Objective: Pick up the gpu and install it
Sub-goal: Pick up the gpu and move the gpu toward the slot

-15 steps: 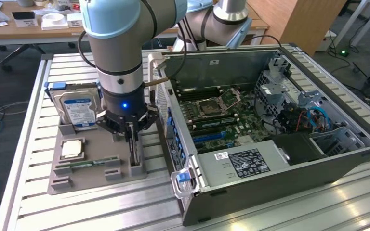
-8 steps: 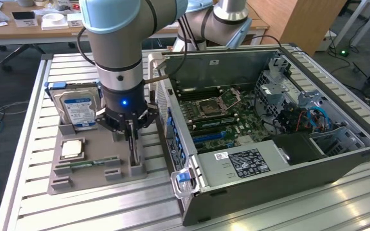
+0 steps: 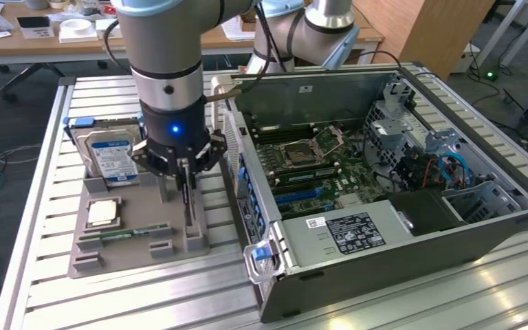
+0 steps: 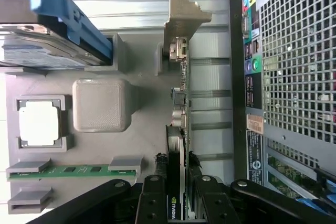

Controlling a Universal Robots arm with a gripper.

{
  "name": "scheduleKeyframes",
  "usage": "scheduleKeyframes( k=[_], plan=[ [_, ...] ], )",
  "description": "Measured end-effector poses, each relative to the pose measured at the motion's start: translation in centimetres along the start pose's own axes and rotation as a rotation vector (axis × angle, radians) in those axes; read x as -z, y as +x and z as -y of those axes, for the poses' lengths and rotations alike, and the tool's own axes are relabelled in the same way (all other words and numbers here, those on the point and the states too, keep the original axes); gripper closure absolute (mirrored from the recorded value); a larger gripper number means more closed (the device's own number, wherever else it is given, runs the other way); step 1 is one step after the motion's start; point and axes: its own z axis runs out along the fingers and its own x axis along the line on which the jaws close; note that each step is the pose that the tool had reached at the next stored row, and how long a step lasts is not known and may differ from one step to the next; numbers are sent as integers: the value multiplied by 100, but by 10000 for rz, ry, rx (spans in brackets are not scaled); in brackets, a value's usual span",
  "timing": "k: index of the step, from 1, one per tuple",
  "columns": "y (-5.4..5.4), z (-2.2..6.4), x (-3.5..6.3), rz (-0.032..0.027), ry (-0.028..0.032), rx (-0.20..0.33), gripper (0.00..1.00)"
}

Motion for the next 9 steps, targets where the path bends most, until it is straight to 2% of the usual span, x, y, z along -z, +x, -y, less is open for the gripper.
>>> scheduleKeyframes(
  k=[9],
  plan=[
    [-9, -14, 390, 0, 0, 0, 74]
  ],
)
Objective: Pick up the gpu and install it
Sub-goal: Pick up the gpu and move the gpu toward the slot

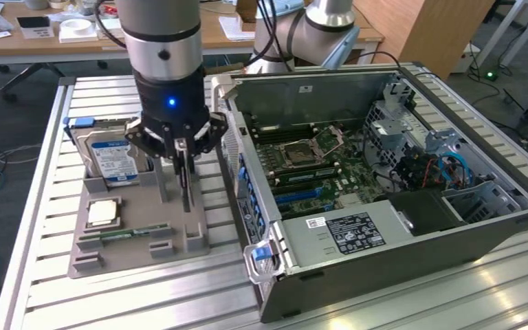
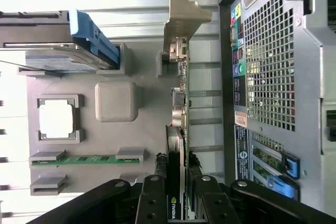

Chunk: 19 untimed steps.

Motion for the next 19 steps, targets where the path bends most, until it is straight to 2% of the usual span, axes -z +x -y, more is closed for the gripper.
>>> scheduleKeyframes(
  k=[12, 19],
  plan=[
    [-12, -19, 506, 0, 7, 0, 74],
    [-14, -21, 575, 2, 5, 0, 74]
  ],
)
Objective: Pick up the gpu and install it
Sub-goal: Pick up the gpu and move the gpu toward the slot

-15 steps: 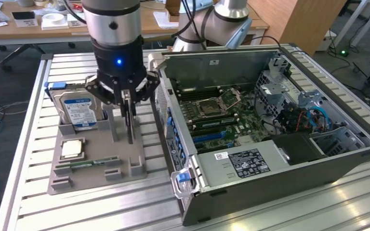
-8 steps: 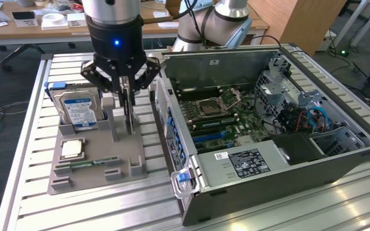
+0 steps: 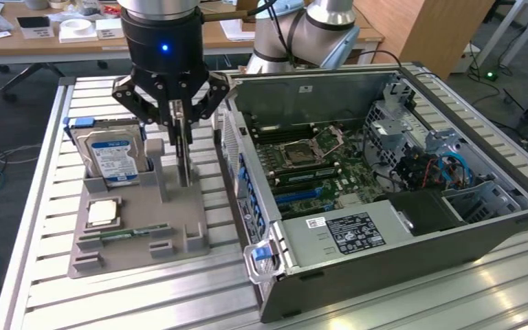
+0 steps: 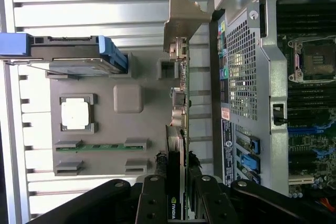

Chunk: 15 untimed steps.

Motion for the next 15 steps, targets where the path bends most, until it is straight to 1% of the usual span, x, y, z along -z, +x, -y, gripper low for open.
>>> scheduleKeyframes(
  k=[12, 15],
  plan=[
    [0, 0, 2, -1, 2, 0, 74],
    [-1, -1, 24, -3, 4, 0, 74]
  ],
)
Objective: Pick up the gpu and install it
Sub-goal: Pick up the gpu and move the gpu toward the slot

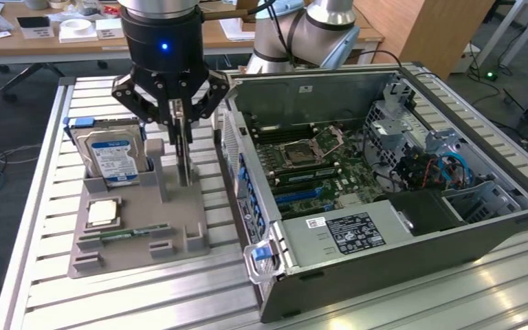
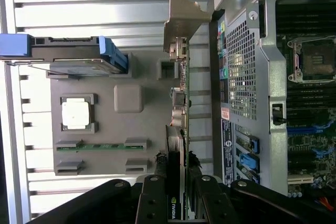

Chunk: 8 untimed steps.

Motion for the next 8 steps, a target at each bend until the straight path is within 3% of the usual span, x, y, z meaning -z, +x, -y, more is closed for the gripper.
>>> scheduleKeyframes(
  k=[8],
  plan=[
    [-4, -6, 169, 1, -2, 0, 74]
  ],
)
